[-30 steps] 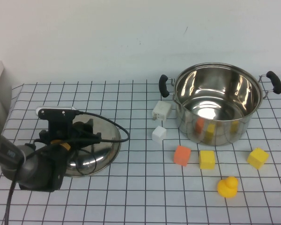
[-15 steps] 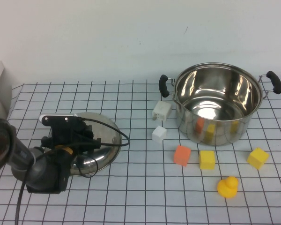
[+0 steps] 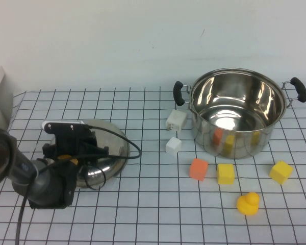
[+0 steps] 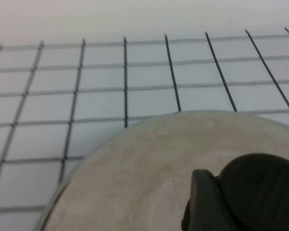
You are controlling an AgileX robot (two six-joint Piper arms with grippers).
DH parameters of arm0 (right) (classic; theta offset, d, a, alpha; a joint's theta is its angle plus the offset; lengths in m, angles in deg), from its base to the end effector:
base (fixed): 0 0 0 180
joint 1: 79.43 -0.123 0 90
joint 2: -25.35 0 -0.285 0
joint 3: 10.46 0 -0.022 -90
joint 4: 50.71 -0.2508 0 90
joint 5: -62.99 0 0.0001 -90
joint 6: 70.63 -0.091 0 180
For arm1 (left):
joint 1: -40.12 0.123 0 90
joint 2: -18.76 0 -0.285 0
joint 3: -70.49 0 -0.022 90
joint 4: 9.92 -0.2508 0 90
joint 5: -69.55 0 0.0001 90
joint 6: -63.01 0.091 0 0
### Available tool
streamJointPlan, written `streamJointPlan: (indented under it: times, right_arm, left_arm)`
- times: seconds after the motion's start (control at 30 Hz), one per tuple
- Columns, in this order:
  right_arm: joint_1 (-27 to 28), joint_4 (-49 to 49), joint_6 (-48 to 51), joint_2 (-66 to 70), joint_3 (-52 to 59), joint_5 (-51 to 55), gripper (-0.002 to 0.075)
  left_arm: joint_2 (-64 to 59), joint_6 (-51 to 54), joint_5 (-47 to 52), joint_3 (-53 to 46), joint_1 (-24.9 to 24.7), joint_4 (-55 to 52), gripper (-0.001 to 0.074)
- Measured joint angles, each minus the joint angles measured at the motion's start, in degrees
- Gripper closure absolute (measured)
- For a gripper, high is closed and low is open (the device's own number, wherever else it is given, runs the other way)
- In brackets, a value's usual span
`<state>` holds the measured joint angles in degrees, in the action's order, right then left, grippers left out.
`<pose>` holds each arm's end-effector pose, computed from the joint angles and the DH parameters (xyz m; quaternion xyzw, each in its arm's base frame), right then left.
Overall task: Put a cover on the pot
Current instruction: Pick up the pot lid, then place the pot lid on the pot
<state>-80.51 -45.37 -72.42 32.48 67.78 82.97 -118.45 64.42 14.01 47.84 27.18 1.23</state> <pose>0.0532 -0.0019 0.1765 -0.0202 0.7945 -0.0240 0.6065 0.3960 -0.0761 0.0656 0.0063 0.7914 -0.0319 0.6104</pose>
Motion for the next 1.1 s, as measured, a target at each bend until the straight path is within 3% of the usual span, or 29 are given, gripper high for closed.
streamJointPlan:
  times: [0.17, 0.3, 0.53, 0.73, 0.93, 1.1]
  right_arm:
    - [0.00, 0.00, 0.00, 0.00, 0.00, 0.00, 0.0717]
    - [0.00, 0.00, 0.00, 0.00, 0.00, 0.00, 0.0717]
    - [0.00, 0.00, 0.00, 0.00, 0.00, 0.00, 0.0717]
    - [0.00, 0.00, 0.00, 0.00, 0.00, 0.00, 0.0717]
    - [0.00, 0.00, 0.00, 0.00, 0.00, 0.00, 0.0717]
    - [0.00, 0.00, 0.00, 0.00, 0.00, 0.00, 0.0717]
  left_arm:
    - [8.57, 2.59, 3.73, -0.34, 0.00, 0.51, 0.0404]
    - [18.30, -1.41, 12.06, 1.07, 0.00, -7.95, 0.0404]
    - [24.74, -34.79, 34.14, 14.53, -0.93, -37.05, 0.0404]
    - [22.64, -53.10, 35.43, 26.79, -6.73, -52.43, 0.0404]
    - [13.89, -55.35, 34.72, 39.03, -15.00, -59.66, 0.0404]
    - [6.23, -55.69, 33.15, 46.38, -16.02, -61.10, 0.0404]
